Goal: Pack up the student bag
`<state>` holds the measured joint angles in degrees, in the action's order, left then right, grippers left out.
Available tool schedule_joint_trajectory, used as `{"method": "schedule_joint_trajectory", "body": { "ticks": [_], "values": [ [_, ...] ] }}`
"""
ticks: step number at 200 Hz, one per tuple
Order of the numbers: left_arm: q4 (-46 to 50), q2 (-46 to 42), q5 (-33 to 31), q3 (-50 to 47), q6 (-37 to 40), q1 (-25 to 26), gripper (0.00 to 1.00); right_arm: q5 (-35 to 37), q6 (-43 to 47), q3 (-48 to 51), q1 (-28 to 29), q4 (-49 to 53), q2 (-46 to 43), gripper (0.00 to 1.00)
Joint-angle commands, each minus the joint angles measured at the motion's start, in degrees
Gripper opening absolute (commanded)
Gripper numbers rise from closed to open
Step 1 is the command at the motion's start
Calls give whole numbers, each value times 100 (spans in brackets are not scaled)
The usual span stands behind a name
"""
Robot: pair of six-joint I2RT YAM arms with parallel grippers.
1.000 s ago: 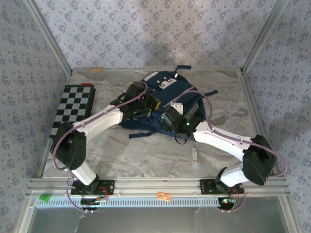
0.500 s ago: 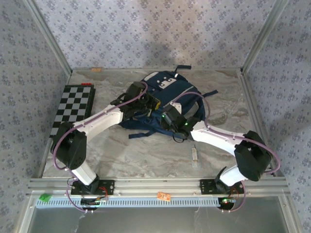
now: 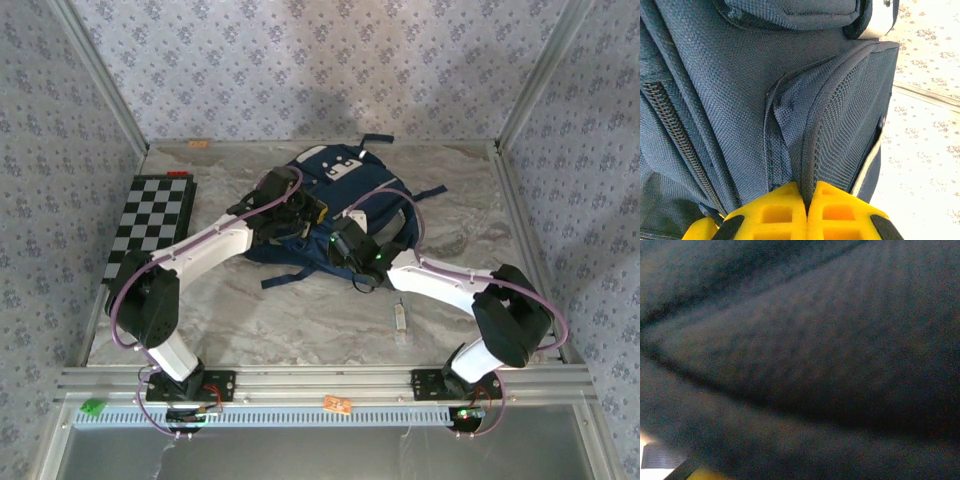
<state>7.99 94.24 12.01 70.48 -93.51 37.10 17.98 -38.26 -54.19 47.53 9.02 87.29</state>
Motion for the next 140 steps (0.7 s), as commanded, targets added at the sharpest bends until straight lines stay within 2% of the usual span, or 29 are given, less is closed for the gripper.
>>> {"method": "schedule_joint_trajectory", "body": {
  "ticks": [1,17,35,69,81,87,101,140],
  "values": [
    [-105,-81,435,295,-18,139,0,14,178,185,17,-527,-283,28],
    [-115,-81,414,300,-18,147,0,-179,176,223,28,-725,-285,27],
    [-122,-79,417,333,-11,157,0,-204,270,176,2,-708,-191,22],
    [-44,-81,381,370,22,170,0,-337,380,80,-70,-741,-126,23],
    [-37,-64,387,384,18,175,0,-312,355,40,-110,-679,-49,26],
    [-47,-61,390,371,7,183,0,-339,347,25,-151,-655,0,31],
    [-52,-57,385,377,8,185,0,-492,432,7,-217,-795,92,31],
    [-39,-37,384,388,9,213,0,-169,627,-233,-253,-608,156,19]
  ]
}}
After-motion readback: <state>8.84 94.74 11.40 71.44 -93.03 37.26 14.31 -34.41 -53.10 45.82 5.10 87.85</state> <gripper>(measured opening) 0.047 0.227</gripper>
